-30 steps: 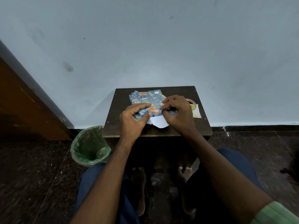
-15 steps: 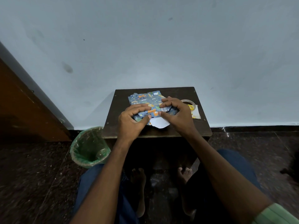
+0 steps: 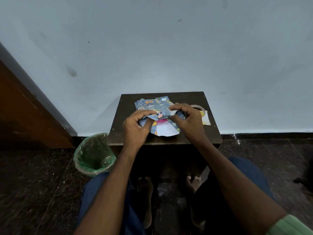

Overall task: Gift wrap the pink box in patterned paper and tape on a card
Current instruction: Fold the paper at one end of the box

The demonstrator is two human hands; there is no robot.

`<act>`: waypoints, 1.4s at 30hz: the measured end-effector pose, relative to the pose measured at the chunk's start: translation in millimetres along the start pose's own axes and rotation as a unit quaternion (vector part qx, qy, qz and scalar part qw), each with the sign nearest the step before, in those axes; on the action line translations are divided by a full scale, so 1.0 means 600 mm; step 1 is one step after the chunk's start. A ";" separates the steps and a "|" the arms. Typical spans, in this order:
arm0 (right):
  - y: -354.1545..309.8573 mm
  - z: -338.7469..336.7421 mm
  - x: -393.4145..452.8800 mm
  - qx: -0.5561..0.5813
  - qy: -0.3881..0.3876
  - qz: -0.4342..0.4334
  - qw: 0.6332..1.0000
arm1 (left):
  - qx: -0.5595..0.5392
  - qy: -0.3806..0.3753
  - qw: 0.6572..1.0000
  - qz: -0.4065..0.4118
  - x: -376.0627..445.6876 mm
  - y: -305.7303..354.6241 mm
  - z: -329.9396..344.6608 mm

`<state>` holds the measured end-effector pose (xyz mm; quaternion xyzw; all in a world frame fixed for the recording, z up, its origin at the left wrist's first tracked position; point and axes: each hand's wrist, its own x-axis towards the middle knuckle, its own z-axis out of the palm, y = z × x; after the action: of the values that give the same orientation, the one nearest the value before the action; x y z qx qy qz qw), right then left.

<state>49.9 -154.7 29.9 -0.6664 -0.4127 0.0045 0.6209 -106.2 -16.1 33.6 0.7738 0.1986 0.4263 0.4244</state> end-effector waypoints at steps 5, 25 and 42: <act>-0.007 0.009 -0.005 0.032 -0.004 0.001 0.999 | -0.007 0.023 1.000 -0.015 -0.003 -0.006 0.011; -0.004 0.015 -0.001 0.156 -0.013 0.146 0.977 | -0.056 -0.054 0.997 -0.025 -0.012 0.003 0.021; -0.010 0.012 0.002 0.543 0.037 0.411 0.731 | 0.214 -0.036 0.975 0.046 -0.077 0.022 0.095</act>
<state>43.9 -149.0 33.6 -0.3197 -0.0018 0.4580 0.8294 -85.5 -82.3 6.2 0.8698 0.2337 0.3648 0.2360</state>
